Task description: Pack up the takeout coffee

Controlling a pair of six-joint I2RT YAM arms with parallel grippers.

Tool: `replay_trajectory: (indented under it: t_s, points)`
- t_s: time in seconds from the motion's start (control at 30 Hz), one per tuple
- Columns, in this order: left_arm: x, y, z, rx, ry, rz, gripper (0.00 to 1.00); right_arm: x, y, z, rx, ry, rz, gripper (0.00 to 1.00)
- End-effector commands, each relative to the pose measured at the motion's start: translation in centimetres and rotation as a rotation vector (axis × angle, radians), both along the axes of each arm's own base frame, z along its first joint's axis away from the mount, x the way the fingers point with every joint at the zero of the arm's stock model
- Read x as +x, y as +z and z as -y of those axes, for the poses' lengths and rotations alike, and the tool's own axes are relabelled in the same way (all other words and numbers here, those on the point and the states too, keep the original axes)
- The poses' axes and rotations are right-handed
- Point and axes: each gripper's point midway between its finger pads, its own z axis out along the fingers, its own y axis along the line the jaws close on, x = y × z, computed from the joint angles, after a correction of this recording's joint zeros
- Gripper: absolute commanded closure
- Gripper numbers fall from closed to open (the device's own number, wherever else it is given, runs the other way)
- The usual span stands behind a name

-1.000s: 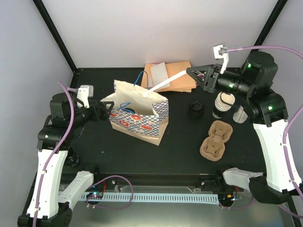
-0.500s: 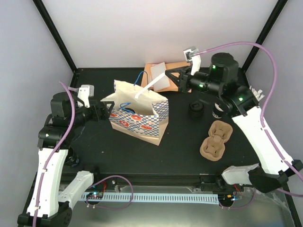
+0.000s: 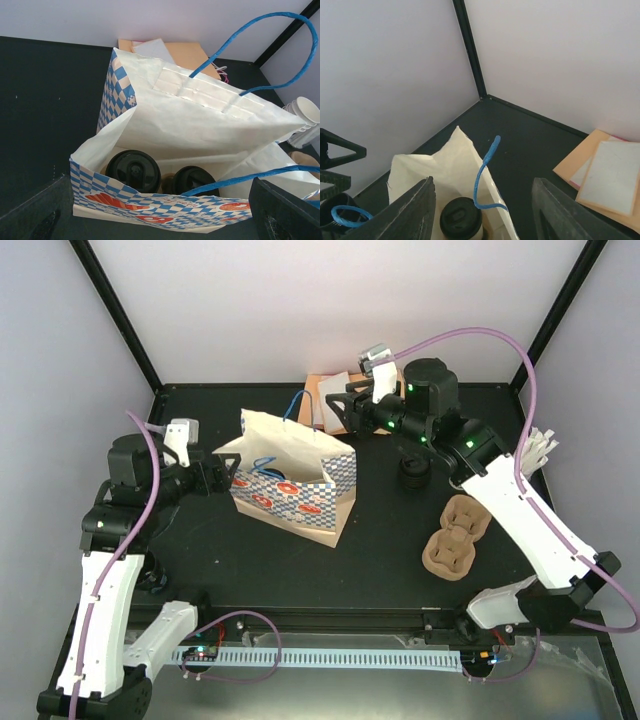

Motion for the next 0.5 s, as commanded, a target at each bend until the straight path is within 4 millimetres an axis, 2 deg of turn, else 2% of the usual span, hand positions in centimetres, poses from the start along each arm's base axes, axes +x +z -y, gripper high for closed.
replay_trajectory:
  t_s: [0.0, 0.1, 0.27, 0.37, 0.47]
  points:
    - [0.3, 0.5, -0.2, 0.020, 0.004, 0.022, 0.02, -0.1, 1.0, 0.8, -0.005, -0.036, 0.059, 0.44]
    - [0.4, 0.4, -0.2, 0.021, 0.003, 0.021, 0.02, 0.0, 0.3, 2.0, -0.033, -0.090, 0.034, 0.35]
    - [0.4, 0.4, -0.2, 0.022, 0.004, 0.023, 0.01, 0.4, -1.4, 4.3, -0.107, -0.180, -0.022, 0.35]
    - [0.4, 0.4, -0.2, 0.026, 0.001, 0.025, 0.01, 0.8, -2.4, 6.7, -0.126, -0.248, -0.058, 0.35]
    - [0.4, 0.4, -0.2, 0.030, -0.001, 0.026, 0.01, 1.7, -3.4, 10.1, -0.122, -0.334, -0.110, 0.37]
